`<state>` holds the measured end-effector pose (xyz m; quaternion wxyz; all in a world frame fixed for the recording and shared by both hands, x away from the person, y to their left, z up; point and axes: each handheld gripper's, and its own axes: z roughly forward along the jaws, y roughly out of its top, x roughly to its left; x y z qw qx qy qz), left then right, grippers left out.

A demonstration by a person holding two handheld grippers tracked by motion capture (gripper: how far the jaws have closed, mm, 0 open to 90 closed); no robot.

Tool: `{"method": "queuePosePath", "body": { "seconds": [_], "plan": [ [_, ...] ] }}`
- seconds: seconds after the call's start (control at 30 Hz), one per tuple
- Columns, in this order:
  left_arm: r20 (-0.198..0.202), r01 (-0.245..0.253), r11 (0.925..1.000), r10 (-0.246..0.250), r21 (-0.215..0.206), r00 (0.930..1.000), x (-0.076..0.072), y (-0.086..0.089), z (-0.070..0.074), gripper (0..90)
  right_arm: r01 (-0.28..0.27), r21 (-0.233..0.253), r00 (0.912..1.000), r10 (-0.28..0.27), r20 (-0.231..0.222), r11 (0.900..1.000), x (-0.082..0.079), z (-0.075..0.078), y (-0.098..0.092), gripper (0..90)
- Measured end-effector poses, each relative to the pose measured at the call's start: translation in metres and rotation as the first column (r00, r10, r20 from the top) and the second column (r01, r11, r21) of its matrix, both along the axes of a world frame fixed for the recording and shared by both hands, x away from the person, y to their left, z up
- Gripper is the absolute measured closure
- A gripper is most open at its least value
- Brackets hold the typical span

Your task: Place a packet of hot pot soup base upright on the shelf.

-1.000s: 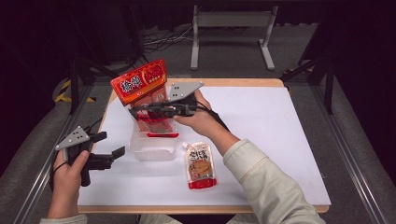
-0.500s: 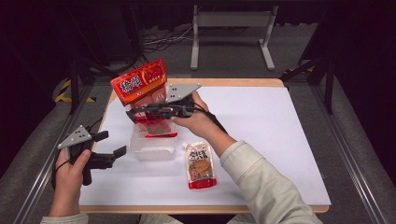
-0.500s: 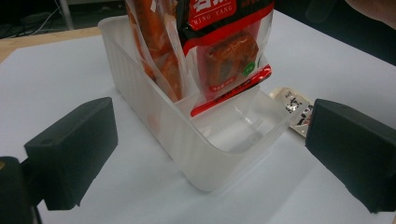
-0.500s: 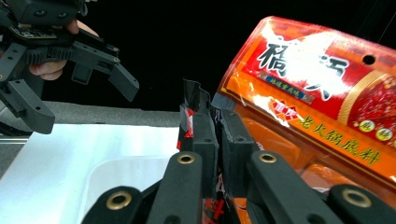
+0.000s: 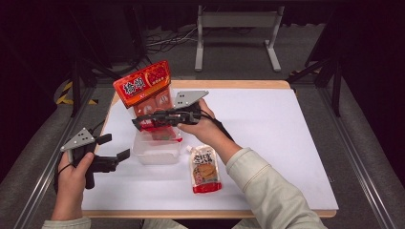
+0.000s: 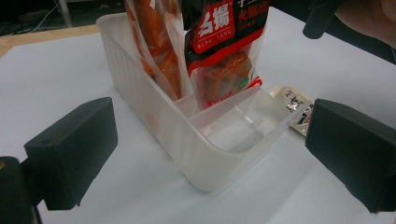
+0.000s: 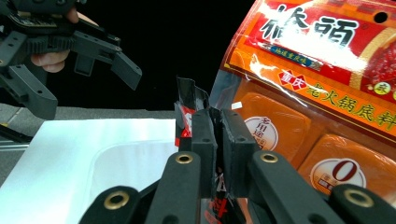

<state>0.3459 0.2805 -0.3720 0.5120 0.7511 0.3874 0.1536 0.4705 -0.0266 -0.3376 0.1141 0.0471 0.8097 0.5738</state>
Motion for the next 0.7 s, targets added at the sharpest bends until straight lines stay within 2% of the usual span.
{"method": "queuePosePath", "body": {
  "seconds": [0.3, 0.53, 0.7],
  "plan": [
    [-0.001, 0.006, 1.0000, -0.006, 0.002, 1.0000, 0.001, -0.003, 0.001, 3.1, 0.001, 0.028, 0.9997, 0.000, -0.025, 1.000, -0.004, -0.002, -0.010, 85.0],
    [0.002, 0.007, 1.0000, -0.007, -0.003, 1.0000, 0.001, -0.002, 0.001, 3.1, 0.002, 0.081, 0.9978, 0.004, -0.066, 0.997, -0.004, -0.011, -0.006, 86.5],
    [-0.003, 0.000, 1.0000, 0.000, 0.000, 1.0000, 0.001, -0.001, -0.001, 3.1, 0.010, 0.099, 0.9965, -0.002, -0.084, 0.995, -0.003, -0.015, -0.005, 86.9]
  ]
}}
